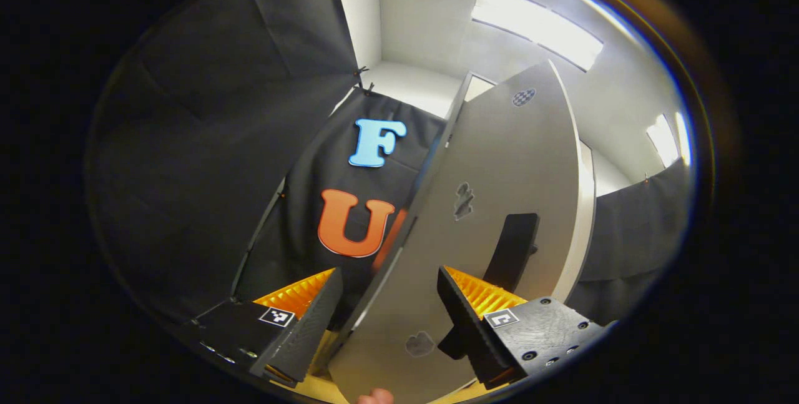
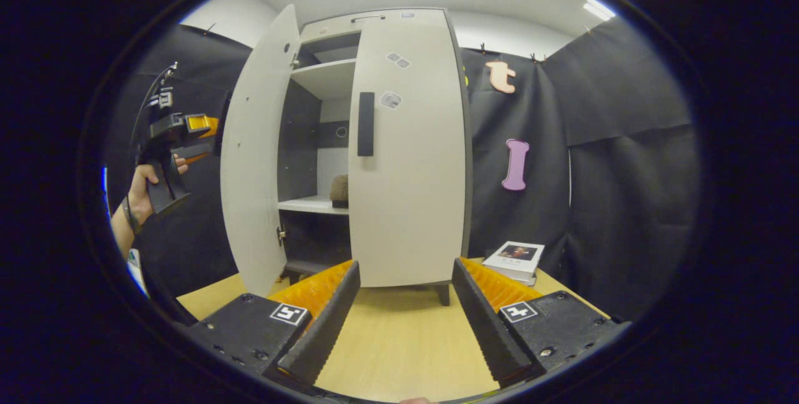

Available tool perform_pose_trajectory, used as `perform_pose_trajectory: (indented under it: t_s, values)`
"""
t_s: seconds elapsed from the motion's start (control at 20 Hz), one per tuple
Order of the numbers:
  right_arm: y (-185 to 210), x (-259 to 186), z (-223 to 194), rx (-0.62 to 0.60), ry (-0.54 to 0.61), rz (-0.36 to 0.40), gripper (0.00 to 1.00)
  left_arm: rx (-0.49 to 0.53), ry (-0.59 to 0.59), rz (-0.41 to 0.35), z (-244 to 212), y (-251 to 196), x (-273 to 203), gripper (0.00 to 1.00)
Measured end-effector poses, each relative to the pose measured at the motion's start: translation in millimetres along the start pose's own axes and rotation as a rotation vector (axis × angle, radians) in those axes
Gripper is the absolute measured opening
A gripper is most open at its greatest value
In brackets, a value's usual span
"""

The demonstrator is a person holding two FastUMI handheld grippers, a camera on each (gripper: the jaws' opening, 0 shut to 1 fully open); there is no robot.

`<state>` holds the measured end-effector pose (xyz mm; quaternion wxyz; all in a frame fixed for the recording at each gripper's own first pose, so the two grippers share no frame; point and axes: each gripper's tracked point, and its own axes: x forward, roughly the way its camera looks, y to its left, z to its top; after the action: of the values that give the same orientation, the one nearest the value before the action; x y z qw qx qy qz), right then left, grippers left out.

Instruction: Grab one shoe with the right hand and put it into the shoe cabinet, grab the other shoe with the left hand and put it into the shoe cabinet; then close the right door with the right hand and the left door with the left hand.

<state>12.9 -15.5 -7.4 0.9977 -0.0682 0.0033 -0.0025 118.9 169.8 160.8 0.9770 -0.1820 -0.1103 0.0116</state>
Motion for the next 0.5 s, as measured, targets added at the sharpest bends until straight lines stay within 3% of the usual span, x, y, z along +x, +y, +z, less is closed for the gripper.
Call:
perform_pose_trajectory:
  t_s: [0.1,0.2,0.25,0.5]
  values:
    - [-2,-3,1,-0.012,0.0,-0.012,0.93,-0.002,0.008,-0.031,-8,-17,7,0.94]
    - [-7,-2,0,-0.029,0.003,-0.029,0.97,0.008,0.034,-0.064,-21,-33,12,0.94]
    - [-8,-2,0,-0.034,0.003,-0.035,0.93,0.008,0.047,-0.083,-28,-40,13,0.94]
    - [-11,-3,-2,-0.03,0.016,-0.036,0.97,0.009,0.061,-0.09,-32,-41,16,1.0]
